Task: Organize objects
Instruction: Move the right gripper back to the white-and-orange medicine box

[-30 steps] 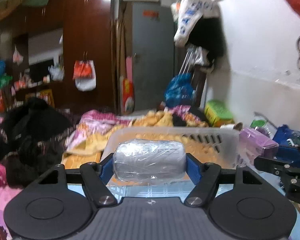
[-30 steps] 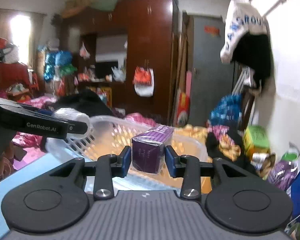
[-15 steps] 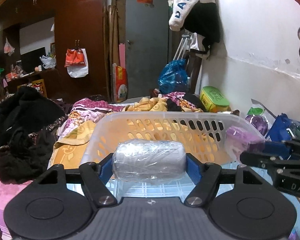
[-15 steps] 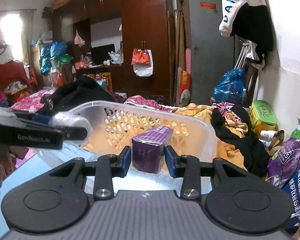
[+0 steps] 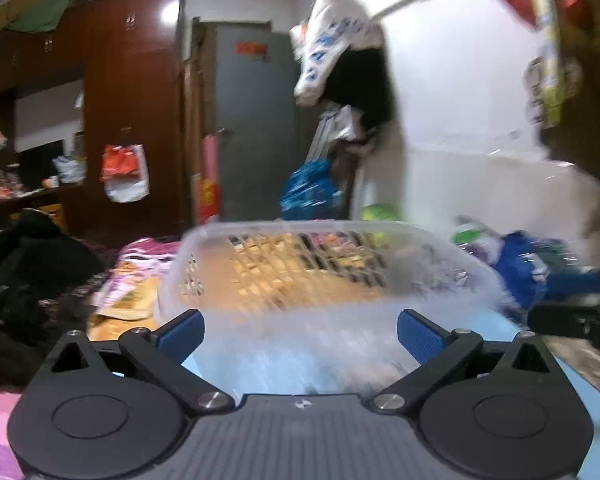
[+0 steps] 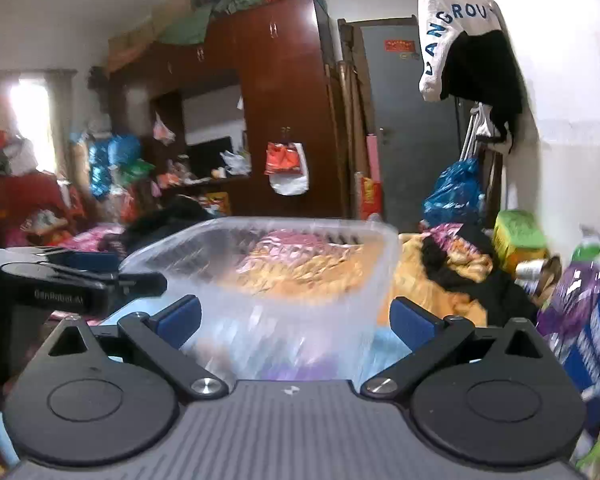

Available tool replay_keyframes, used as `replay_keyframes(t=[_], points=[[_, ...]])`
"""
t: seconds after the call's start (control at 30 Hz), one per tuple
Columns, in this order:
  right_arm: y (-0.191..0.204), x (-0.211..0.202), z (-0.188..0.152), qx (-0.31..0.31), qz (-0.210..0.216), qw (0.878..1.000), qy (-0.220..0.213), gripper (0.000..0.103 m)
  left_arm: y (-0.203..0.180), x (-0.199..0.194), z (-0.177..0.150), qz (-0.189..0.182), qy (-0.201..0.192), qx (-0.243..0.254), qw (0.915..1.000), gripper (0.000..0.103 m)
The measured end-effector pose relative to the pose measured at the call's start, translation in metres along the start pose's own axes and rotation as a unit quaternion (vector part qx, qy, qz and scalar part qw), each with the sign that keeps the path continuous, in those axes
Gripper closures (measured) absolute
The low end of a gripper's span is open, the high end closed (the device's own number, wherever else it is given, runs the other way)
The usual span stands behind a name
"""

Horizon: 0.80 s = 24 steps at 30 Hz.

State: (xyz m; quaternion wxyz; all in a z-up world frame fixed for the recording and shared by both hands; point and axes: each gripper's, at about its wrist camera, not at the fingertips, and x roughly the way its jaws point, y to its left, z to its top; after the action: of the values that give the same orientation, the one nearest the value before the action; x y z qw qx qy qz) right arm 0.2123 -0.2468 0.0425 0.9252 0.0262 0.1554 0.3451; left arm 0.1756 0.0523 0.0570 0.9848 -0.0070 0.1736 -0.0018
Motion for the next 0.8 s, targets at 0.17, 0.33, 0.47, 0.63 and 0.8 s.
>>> replay_keyframes(t=[0.17, 0.33, 0.47, 0.63, 0.8], points=[[0.028, -0.043, -0.058, -0.003, 0.044, 0.999, -0.029, 0.000, -0.003, -0.054, -0.061, -0.031, -0.029, 0.009, 0.9991, 0.000], [0.074, -0.028, -0.077, -0.057, 0.075, 0.995, -0.023, 0.000, 0.006, -0.067, -0.088, -0.025, -0.015, 0.043, 0.9986, 0.000], [0.083, 0.002, -0.080, -0.057, 0.087, 0.995, -0.002, 0.000, 0.033, -0.060, -0.103, -0.051, 0.010, 0.020, 0.9984, 0.003], [0.084, 0.028, -0.080, -0.048, 0.101, 0.993, 0.030, 0.014, 0.051, -0.047, -0.112, -0.093, 0.042, -0.024, 0.9945, 0.010], [0.089, 0.028, -0.080, -0.060, 0.105, 0.992, 0.028, 0.025, 0.047, -0.041, -0.119, -0.122, 0.061, -0.027, 0.9903, 0.019]])
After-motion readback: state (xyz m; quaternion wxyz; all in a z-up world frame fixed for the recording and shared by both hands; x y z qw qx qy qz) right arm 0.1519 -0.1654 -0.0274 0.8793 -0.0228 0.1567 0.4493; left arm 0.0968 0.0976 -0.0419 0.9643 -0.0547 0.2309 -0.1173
